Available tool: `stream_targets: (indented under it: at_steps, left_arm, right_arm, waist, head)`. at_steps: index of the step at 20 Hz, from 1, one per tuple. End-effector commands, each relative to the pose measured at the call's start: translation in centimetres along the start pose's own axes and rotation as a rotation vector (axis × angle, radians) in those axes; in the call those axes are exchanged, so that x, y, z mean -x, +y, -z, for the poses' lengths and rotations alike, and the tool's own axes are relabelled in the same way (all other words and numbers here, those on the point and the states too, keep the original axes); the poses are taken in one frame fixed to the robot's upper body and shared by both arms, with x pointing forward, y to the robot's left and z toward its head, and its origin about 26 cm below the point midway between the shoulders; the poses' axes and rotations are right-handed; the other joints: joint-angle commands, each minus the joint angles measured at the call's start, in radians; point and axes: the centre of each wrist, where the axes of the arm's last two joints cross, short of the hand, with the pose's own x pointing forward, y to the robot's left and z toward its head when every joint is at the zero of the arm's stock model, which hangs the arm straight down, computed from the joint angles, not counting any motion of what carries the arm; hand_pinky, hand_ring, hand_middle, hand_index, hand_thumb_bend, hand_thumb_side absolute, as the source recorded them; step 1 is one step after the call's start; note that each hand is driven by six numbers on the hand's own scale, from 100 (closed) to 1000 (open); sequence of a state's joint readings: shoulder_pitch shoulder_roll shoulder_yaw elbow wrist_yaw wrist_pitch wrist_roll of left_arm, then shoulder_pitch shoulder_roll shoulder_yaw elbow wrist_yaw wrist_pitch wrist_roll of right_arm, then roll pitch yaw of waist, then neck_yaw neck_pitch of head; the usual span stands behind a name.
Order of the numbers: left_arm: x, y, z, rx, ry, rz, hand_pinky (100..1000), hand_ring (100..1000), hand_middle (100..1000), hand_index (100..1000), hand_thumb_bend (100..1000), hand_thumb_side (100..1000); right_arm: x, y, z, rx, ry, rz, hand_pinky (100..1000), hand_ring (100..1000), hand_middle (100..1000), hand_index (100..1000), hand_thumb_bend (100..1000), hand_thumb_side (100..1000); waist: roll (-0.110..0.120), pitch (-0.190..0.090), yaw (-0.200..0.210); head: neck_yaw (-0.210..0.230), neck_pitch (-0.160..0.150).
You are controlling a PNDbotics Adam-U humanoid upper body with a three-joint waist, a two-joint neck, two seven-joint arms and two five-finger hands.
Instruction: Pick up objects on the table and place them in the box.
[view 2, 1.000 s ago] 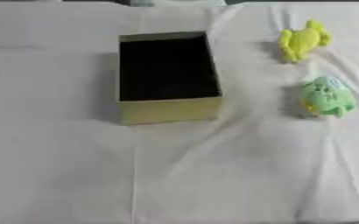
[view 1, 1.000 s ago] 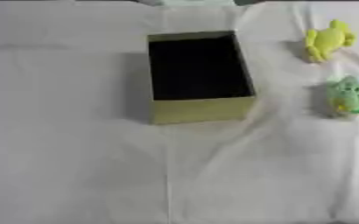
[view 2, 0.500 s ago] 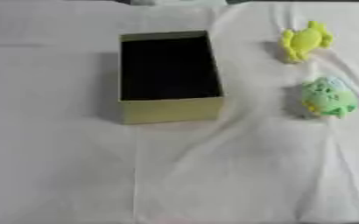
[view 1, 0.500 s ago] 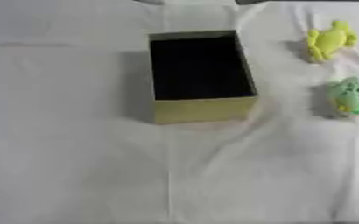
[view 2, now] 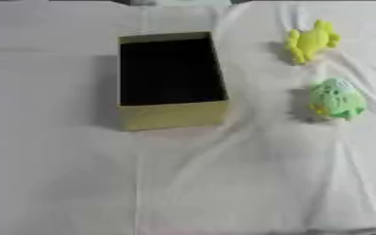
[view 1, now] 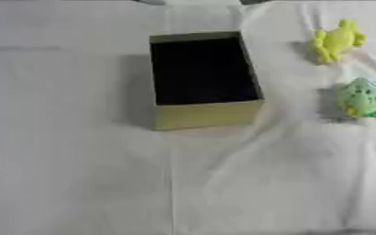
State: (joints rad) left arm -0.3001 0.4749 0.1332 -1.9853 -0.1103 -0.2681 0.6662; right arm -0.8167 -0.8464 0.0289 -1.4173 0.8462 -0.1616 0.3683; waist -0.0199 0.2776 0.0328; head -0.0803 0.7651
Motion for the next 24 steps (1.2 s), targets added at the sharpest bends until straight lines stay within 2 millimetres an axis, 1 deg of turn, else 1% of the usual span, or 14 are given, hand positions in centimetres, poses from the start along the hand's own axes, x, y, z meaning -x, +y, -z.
stream_targets:
  at_steps: [1, 3, 4, 6, 13, 16, 17, 19, 24]
  left_arm:
    - [-0.5, 0.0, 0.8, 0.007, -0.033, -0.006, 553, 560, 643, 748, 176, 756]
    - [-0.5, 0.0, 0.8, 0.009, -0.033, -0.007, 553, 560, 643, 748, 175, 755]
    - [-0.5, 0.0, 0.8, 0.01, -0.033, -0.007, 553, 560, 643, 748, 175, 755]
    - [-0.5, 0.0, 0.8, 0.01, -0.033, -0.008, 553, 560, 643, 748, 175, 755]
    - [-0.5, 0.0, 0.8, 0.011, -0.032, -0.01, 553, 560, 644, 748, 175, 754]
    - [-0.5, 0.0, 0.8, 0.012, -0.032, -0.01, 554, 560, 643, 748, 176, 754]
    - [-0.5, 0.0, 0.8, 0.012, -0.032, -0.011, 554, 559, 643, 748, 175, 754]
    - [-0.6, 0.0, 0.8, 0.014, -0.032, -0.012, 554, 559, 643, 748, 175, 753]
    - [-0.6, -0.1, 0.8, 0.017, -0.03, -0.016, 554, 558, 643, 747, 174, 753]
  right_arm:
    - [1.0, -0.7, -0.3, -0.078, -0.011, -0.088, 918, 921, 876, 908, 523, 185]
    - [1.2, -0.4, -0.3, -0.126, -0.024, -0.117, 922, 926, 886, 915, 473, 113]
    - [1.3, -0.3, -0.3, -0.147, -0.026, -0.128, 924, 927, 889, 919, 456, 100]
    - [1.4, -0.3, -0.3, -0.183, -0.027, -0.14, 925, 924, 896, 937, 431, 100]
    - [1.1, -1.2, -0.4, -0.258, -0.019, -0.144, 932, 920, 909, 964, 423, 100]
    - [1.1, -1.2, -0.5, -0.29, -0.013, -0.142, 939, 921, 918, 977, 442, 100]
    - [1.1, -1.1, -0.5, -0.305, -0.012, -0.141, 941, 922, 920, 980, 461, 100]
    - [1.3, -0.7, -0.4, -0.348, -0.018, -0.14, 940, 919, 918, 980, 498, 111]
    - [1.8, 0.5, 0.3, -0.398, -0.032, -0.125, 935, 917, 917, 978, 529, 145]
  waist:
    - [0.001, -0.016, 0.001]
    - [0.001, -0.017, 0.001]
    - [0.001, -0.017, 0.001]
    - [0.002, -0.018, 0.0]
    - [0.002, -0.019, -0.003]
    - [0.001, -0.019, -0.004]
    - [0.001, -0.019, -0.004]
    - [0.001, -0.019, -0.005]
    - [0.003, -0.02, -0.002]
  head:
    - [-0.002, 0.005]
    - [-0.001, 0.005]
    - [0.0, 0.005]
    - [0.0, 0.005]
    - [0.003, 0.005]
    - [0.005, 0.005]
    - [0.006, 0.005]
    - [0.008, 0.005]
    - [0.006, 0.005]
